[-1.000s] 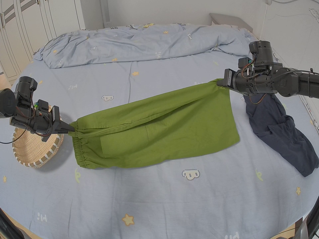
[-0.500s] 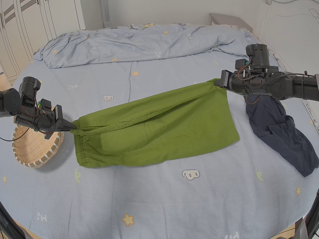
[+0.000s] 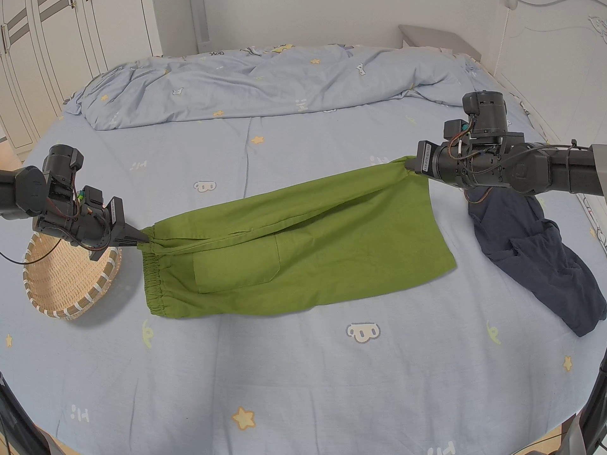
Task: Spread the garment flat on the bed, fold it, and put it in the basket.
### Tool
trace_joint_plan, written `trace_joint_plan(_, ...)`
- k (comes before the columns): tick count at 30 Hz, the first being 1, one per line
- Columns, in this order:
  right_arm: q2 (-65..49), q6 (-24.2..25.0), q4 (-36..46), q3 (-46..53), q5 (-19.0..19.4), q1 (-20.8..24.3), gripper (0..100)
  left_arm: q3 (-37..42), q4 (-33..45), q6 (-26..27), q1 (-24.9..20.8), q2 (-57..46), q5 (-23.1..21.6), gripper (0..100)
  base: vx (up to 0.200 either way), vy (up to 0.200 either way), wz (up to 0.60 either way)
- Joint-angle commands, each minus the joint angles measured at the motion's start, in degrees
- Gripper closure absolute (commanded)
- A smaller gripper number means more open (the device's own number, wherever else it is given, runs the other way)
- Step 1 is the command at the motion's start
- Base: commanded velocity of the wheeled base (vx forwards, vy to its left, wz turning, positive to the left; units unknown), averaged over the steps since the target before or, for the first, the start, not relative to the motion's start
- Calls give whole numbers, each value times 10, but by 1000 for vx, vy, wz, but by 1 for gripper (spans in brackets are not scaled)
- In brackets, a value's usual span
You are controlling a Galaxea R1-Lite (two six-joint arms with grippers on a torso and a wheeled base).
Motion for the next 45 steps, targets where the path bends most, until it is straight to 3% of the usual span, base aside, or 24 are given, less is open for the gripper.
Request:
trace_joint_plan(1, 7, 0, -2, -3, 1, 2, 100, -6, -1, -1, 0, 8, 0, 100, 0, 0, 0)
trace_joint_plan(29, 29, 0, -19, -4, -1, -6, 100, -76, 0, -6, -6, 76, 4, 100, 0, 0, 0)
trace_joint_plan(30, 29, 0, -19, -3, -1, -5, 100, -79, 0, -7, -6, 78, 4, 0, 0, 0, 0)
trace_joint_plan(31, 29, 0, -19, -3, -1, -5, 100, -81, 0, -7, -7, 79, 4, 0, 0, 0, 0)
trace_joint_plan(32, 29, 0, -19, -3, -1, -4, 0, -83, 0, -7, -8, 80, 4, 0, 0, 0, 0)
trace_joint_plan(45, 28, -3, -19, 5, 0, -13, 0, -43, 3, -10, -28, 14, 0, 0, 0, 0, 0)
